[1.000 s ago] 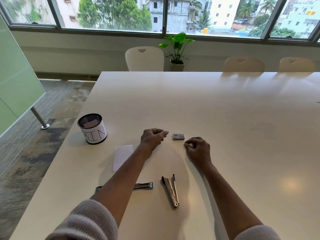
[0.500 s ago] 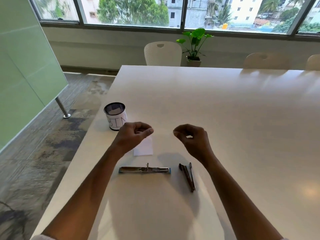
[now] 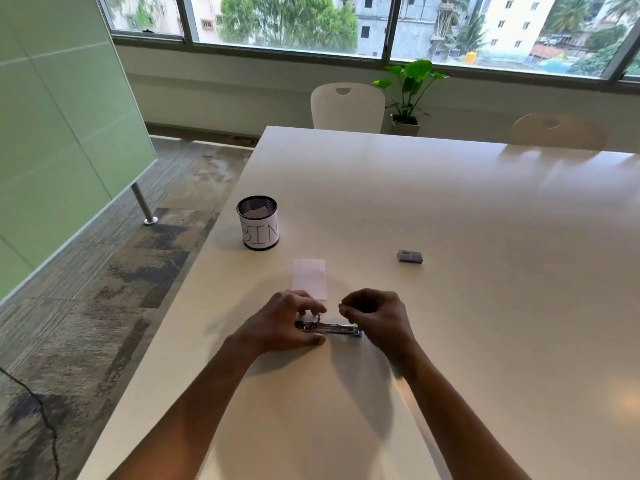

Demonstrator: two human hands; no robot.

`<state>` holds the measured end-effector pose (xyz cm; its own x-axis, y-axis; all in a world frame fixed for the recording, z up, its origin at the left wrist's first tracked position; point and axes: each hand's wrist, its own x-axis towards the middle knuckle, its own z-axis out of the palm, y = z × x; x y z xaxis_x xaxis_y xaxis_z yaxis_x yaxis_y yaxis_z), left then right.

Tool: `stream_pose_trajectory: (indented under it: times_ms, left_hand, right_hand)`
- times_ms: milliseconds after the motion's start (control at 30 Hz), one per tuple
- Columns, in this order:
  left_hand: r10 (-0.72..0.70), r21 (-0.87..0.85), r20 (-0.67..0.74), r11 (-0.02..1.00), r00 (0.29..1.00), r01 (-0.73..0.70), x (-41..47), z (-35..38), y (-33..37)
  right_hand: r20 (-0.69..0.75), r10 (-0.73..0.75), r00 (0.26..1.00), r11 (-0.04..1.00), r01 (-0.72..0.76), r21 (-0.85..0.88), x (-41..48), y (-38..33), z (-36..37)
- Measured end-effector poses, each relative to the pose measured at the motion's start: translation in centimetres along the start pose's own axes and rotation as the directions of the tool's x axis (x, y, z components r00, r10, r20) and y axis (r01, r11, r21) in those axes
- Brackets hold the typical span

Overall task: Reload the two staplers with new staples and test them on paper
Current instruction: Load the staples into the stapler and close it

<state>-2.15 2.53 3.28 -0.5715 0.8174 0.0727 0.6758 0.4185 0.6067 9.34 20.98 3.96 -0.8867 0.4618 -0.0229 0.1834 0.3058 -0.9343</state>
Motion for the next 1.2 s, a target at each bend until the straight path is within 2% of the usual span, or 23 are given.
stream_pose_trajectory:
  times_ms: [367,567,600,667,767,833,867,967,1033,1133,1200]
  left_hand:
    - [0.068,-0.026,-0.093,0.997,0.993,-0.070,0.2,1.2,0.3]
    - [0.046,-0.085,-0.265,0.994,0.963,-0.071,0.8,0.6,1.2]
    - [0.043,-0.093,-0.292,0.993,0.956,-0.073,0.9,0.6,1.3]
    - [0.017,-0.133,-0.321,0.989,0.947,-0.062,1.1,0.5,1.5]
    - [-0.102,-0.269,-0.316,0.963,0.943,0.014,1.0,0.3,2.3]
    - [-0.222,-0.441,-0.234,0.892,0.947,0.100,0.7,-0.3,3.0]
    - [-0.277,-0.554,-0.158,0.819,0.948,0.147,0.7,-0.6,3.3]
    - [-0.342,-0.865,0.104,0.431,0.934,0.255,0.6,-1.7,4.0]
    - [-0.336,-0.925,0.188,0.255,0.923,0.281,0.5,-2.2,4.2]
    - [-0.334,-0.954,0.195,0.155,0.922,0.258,0.4,-2.0,4.5]
    - [-0.360,-0.964,0.178,0.120,0.916,0.235,0.3,-1.7,4.6]
  right_hand:
    - [-0.194,-0.061,0.979,0.991,0.036,-0.128,-0.7,0.6,1.3]
    - [-0.263,-0.191,0.946,0.973,0.147,-0.178,0.4,-0.4,1.4]
    - [-0.273,-0.192,0.943,0.975,0.152,-0.161,0.8,-0.6,1.5]
    - [-0.258,-0.130,0.957,0.991,0.129,-0.021,1.6,-1.0,1.5]
    - [-0.180,-0.107,0.978,0.980,0.135,0.147,2.7,-1.7,1.2]
    - [-0.125,-0.149,0.981,0.966,0.172,0.192,3.3,-2.2,0.8]
    - [-0.082,-0.162,0.983,0.958,0.177,0.225,3.6,-2.5,0.5]
    - [0.078,-0.171,0.982,0.930,0.135,0.342,4.2,-3.2,-0.2]
    - [0.159,-0.195,0.968,0.919,0.123,0.376,4.6,-3.5,-0.5]
    - [0.203,-0.223,0.954,0.913,0.131,0.387,4.9,-3.8,-0.5]
    - [0.181,-0.219,0.959,0.926,0.145,0.350,4.9,-3.9,-0.4]
